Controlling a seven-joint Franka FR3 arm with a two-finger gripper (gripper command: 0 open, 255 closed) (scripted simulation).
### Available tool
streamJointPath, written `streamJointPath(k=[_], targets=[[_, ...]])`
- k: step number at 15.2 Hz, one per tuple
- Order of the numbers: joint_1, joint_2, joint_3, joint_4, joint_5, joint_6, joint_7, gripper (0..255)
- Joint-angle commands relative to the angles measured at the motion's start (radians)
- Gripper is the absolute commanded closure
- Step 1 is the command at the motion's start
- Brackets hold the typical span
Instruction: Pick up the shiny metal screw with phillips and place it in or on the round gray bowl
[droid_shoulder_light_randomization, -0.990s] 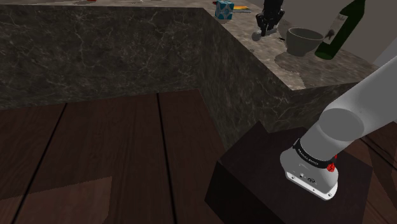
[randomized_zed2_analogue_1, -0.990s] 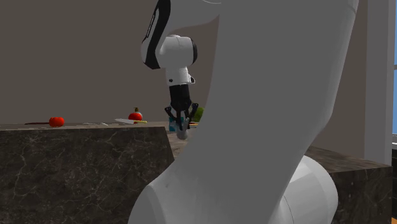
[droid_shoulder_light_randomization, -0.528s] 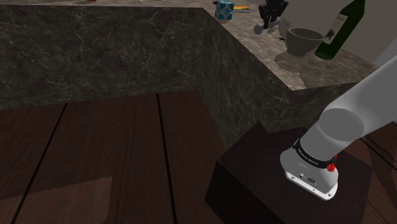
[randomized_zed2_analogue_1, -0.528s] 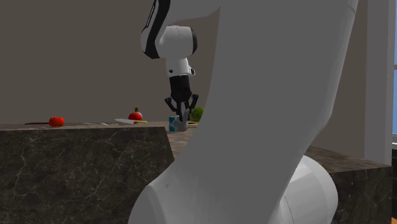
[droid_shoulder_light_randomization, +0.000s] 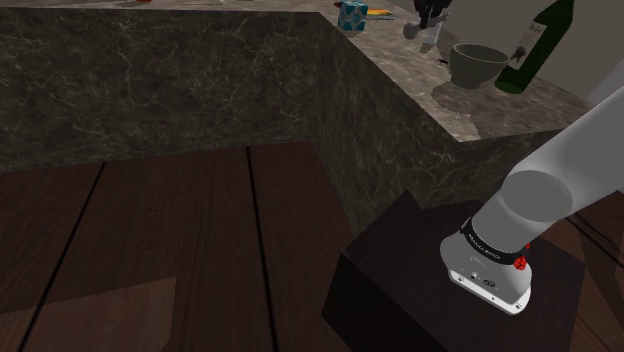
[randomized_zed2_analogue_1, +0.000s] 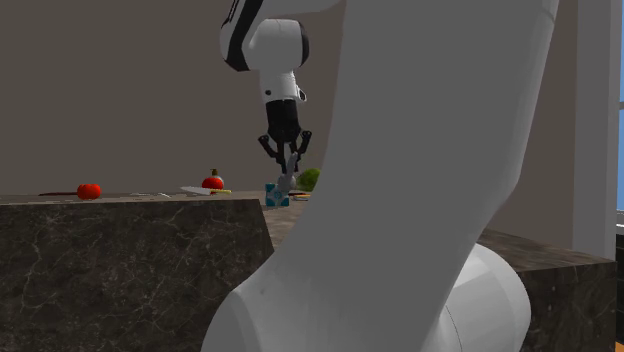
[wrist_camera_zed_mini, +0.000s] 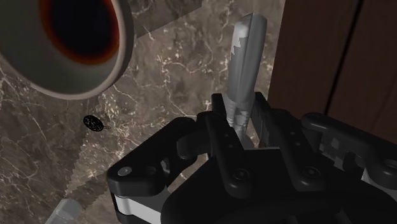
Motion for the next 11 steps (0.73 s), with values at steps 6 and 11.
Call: streamJointPath(k=[6, 11], targets=[[-0.009, 0.005, -0.012, 0.075, -0.001, -0.067, -0.033, 255], [-0.056, -0.042, -0.078, 0.034, -0.024, -0.052, -0.142, 255]])
